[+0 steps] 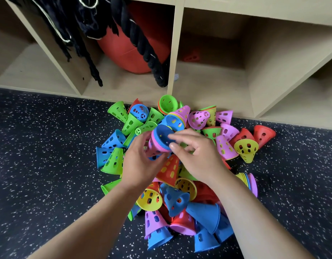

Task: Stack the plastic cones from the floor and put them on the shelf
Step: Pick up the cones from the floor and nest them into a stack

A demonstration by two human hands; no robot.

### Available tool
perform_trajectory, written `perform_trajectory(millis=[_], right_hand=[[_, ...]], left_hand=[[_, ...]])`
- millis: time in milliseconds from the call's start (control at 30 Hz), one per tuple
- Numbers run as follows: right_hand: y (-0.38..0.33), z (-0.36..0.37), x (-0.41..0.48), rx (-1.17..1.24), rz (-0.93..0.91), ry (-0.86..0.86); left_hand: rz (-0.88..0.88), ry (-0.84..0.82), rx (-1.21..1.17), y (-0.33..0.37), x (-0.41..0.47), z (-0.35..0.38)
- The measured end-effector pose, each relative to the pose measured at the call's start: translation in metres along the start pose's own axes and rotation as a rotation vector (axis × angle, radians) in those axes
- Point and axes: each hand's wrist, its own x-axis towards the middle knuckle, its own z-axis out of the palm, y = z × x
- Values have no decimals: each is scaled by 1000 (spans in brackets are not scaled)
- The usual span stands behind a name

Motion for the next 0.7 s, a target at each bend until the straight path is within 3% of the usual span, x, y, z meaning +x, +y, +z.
perform_trajectory(millis=[67,133,167,300,433,533,633,700], right_hand=[[9,-9,0,3,72,236],[28,-25,3,-203,225,459],[39,-33,4,-336,331,464],[65,-42,10,-598,631,129],[66,-32,23,-689,692,196],[64,-28,32,-746,812,114],[66,-25,41,-704,851,4],[68,-22,44,-606,825,40]], left_hand=[[-35,28,-47,1,0,-1],[-54,32,-72,1,1,-3],[-54,29,-70,1,1,-3],[-50,30,-51,2,0,-2],[-53,25,-32,0,-3,1],[-55,28,-26,-1,-3,1],[-63,28,-30,-1,-1,2],[-66,25,-18,-1,0,2]])
